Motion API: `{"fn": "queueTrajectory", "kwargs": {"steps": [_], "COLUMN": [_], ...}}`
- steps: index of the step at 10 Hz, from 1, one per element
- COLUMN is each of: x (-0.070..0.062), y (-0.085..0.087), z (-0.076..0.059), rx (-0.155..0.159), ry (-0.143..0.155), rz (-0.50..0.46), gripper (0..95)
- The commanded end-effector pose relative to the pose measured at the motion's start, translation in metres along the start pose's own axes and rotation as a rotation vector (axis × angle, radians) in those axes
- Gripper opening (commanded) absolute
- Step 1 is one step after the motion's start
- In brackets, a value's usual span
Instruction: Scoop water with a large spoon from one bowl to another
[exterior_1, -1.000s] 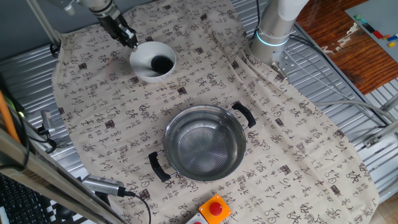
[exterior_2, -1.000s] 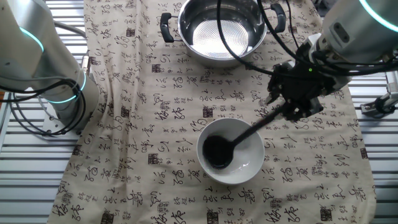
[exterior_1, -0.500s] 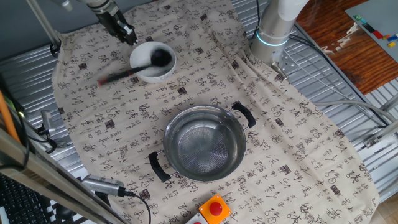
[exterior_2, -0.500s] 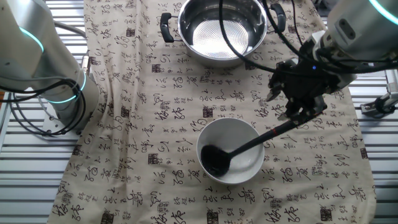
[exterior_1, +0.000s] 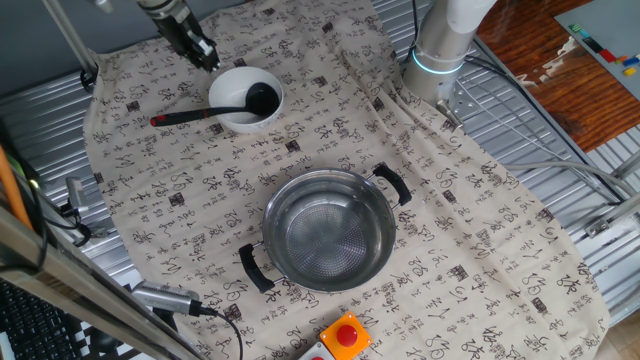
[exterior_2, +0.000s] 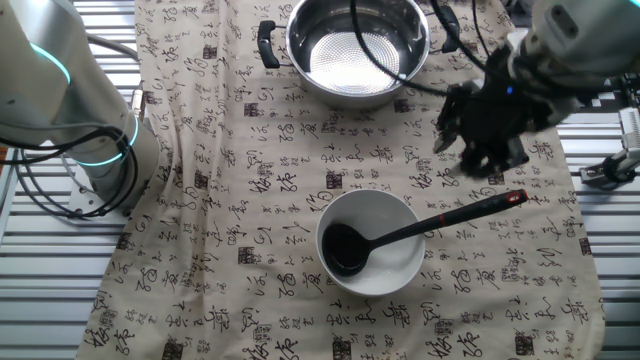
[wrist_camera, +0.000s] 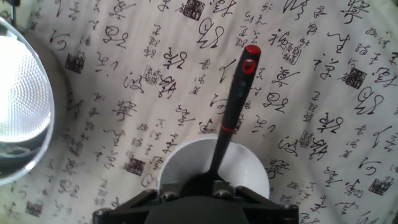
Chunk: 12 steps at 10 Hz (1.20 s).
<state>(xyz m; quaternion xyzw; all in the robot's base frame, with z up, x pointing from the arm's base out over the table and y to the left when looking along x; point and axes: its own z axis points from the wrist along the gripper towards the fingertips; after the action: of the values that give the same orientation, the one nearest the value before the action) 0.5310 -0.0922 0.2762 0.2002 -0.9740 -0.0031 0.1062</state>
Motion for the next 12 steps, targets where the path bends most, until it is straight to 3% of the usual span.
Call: {"fn": "queueTrajectory", "kwargs": {"steps": [1,2,3,6,7,8,10,12], "x": [-0.014,-0.019,-0.019,-0.019,-0.019,-0.019,-0.019,-0.044], "y": [0.018,0.025,0.025,0.025,0.025,0.025,0.025,0.035], "z": [-0.009,-0.014,-0.014,-0.014,-0.014,-0.014,-0.014,0.009], "rx": [-0.023,-0.019,-0.010,-0.013,-0.014,-0.035,-0.030,-0.017], "ry": [-0.007,-0.005,-0.002,-0.015,-0.029,-0.047,-0.069,-0.093], "rz": [0.047,0.071,0.082,0.038,0.040,0.054,0.072,0.108], "gripper": [19.0,19.0,0.0,0.0,0.0,0.0,0.0,0.0]}}
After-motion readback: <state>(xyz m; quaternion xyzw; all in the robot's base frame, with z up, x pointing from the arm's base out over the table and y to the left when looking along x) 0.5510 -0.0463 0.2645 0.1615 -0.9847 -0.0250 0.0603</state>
